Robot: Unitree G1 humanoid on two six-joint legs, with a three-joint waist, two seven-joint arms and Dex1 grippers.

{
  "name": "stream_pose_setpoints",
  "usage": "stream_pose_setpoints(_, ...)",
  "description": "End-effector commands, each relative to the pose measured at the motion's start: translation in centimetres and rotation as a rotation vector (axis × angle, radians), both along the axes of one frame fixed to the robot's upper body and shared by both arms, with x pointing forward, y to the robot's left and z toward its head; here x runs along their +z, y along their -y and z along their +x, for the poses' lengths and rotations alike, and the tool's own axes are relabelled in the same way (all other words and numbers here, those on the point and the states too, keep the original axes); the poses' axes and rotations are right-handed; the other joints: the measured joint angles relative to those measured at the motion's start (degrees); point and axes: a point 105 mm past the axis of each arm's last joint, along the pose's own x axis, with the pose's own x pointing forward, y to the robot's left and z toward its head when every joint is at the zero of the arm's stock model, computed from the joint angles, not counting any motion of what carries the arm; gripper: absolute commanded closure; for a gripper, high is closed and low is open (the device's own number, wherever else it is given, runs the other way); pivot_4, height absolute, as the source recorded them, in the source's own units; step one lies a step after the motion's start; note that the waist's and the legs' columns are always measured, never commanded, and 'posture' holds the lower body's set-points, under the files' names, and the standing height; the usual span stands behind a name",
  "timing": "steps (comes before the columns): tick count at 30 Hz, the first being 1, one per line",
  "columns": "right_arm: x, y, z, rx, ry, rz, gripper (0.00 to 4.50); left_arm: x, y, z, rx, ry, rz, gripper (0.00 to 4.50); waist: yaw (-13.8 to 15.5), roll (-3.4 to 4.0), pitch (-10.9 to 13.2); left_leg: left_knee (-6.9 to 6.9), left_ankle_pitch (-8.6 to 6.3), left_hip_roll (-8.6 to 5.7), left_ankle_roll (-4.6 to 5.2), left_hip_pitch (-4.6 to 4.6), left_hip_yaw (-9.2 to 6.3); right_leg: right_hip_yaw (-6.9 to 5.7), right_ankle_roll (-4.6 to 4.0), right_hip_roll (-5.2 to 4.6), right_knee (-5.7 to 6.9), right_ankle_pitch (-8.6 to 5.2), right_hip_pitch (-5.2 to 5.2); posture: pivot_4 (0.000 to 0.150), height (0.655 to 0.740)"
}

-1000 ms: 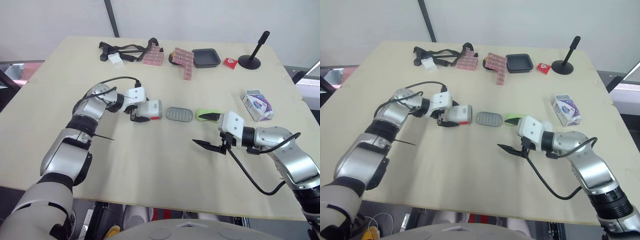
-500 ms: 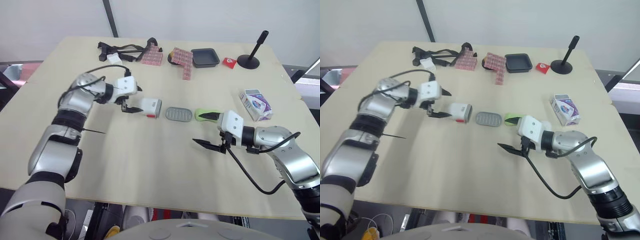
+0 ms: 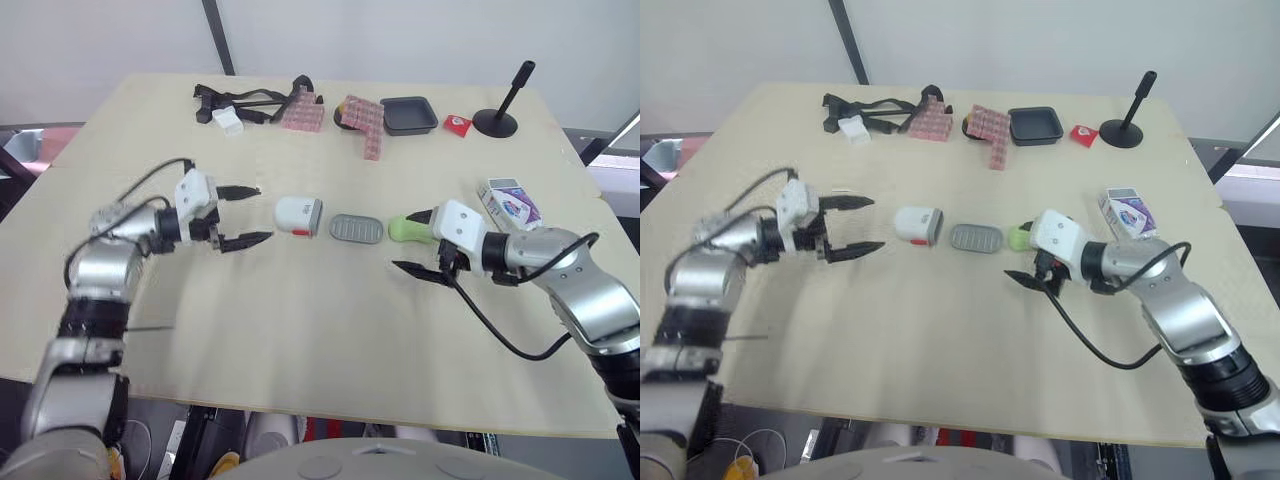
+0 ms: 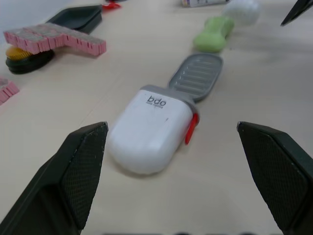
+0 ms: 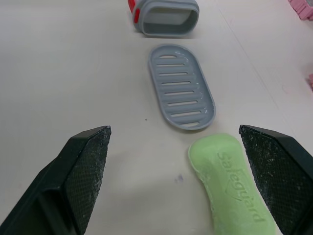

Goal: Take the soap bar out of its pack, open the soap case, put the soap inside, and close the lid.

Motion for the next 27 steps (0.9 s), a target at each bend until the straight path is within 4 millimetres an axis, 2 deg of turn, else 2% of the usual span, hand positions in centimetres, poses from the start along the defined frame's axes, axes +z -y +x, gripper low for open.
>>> stream_pose_setpoints(1, 1.1, -0.1, 0.2, -0.013, 0.035, -0.026, 0.00, 1.7, 1.0, -0.9, 0.016, 0.094, -0.042, 0.00, 0.15, 0.00, 0.00, 0.00, 0.00, 0.00, 0.00, 0.00, 0.00, -0.01, 0.00, 0.00, -0.01, 0.00, 0.00, 0.150, 0.7400)
stream_pose_setpoints(6, 0.9, 0.3, 0.9, -0.053, 0.030, -0.084, 0.00, 1.4, 2.7, -1.5, 0.085, 0.108, -0.062, 0.00, 0.11, 0.01, 0.00, 0.00, 0.01, 0.00, 0.00, 0.05, 0.00, 0.01, 0.00, -0.02, 0.02, 0.00, 0.01, 0.150, 0.7400)
stream_pose_setpoints(11, 0.8, 0.3, 1.4, -0.061, 0.019, -0.102, 0.00, 0.2, 4.1, -3.0, 0.029, 0.079, -0.028, 0.00, -0.62, 0.02, 0.00, -0.02, 0.01, 0.02, -0.01, 0.06, 0.00, 0.04, 0.00, 0.04, 0.00, 0.00, 0.00, 0.150, 0.7400)
stream_pose_setpoints(16, 0.2, 0.9, 2.5, -0.072, 0.003, -0.170, 0.00, -0.7, 3.8, -3.9, 0.004, 0.054, 0.016, 0.00, -1.11, 0.02, 0.00, -0.04, 0.03, 0.03, -0.04, 0.13, 0.01, 0.04, 0.00, 0.04, 0.04, 0.00, 0.00, 0.150, 0.7400)
stream_pose_setpoints(21, -0.5, 1.3, 4.0, -0.079, -0.018, -0.268, 0.00, -1.2, 3.1, -3.5, 0.015, 0.081, 0.058, 0.00, -1.34, 0.03, 0.00, -0.04, 0.06, 0.01, -0.05, 0.37, 0.02, 0.05, 0.00, 0.02, 0.10, 0.00, -0.01, 0.150, 0.7400)
stream_pose_setpoints(27, -0.2, 0.8, 5.0, -0.054, -0.041, -0.271, 0.00, -1.1, 2.2, -2.5, 0.067, 0.104, 0.054, 0.00, -1.34, 0.03, -0.01, -0.04, 0.06, 0.01, -0.05, 0.35, 0.02, 0.07, 0.00, 0.05, 0.10, 0.00, -0.02, 0.150, 0.7400)
